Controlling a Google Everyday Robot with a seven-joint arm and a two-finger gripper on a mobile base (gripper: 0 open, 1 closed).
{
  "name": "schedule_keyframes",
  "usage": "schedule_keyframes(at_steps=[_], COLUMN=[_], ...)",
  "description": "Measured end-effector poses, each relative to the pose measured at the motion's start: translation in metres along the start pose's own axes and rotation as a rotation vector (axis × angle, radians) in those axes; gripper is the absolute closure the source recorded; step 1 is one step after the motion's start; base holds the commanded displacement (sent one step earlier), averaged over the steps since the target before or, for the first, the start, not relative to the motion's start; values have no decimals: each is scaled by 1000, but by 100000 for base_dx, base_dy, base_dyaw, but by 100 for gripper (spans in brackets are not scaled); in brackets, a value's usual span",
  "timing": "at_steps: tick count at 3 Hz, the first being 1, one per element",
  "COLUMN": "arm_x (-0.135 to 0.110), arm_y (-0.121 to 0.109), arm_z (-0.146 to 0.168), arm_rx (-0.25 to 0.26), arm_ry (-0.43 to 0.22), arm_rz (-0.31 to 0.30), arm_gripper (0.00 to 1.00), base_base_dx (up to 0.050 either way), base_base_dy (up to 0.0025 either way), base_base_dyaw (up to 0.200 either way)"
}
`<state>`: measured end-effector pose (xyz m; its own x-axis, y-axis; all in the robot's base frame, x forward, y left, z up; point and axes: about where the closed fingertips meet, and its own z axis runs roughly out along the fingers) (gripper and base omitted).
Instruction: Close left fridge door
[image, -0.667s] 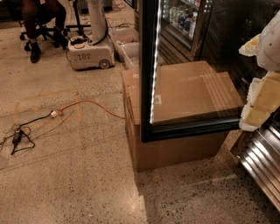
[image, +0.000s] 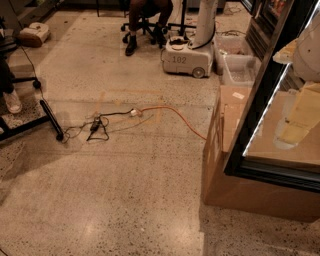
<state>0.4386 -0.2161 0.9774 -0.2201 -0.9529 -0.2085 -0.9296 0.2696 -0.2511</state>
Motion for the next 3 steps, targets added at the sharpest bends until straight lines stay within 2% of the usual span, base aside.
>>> schedule_keyframes(at_steps=[1,2,3], arm_x=[0,0,0], arm_y=[0,0,0], arm_z=[0,0,0], arm_rx=[0,0,0], arm_ry=[0,0,0], arm_rz=[0,0,0], arm_gripper=[0,16,39], base_base_dx=[0,0,0], base_base_dy=[0,0,0], base_base_dyaw=[0,0,0])
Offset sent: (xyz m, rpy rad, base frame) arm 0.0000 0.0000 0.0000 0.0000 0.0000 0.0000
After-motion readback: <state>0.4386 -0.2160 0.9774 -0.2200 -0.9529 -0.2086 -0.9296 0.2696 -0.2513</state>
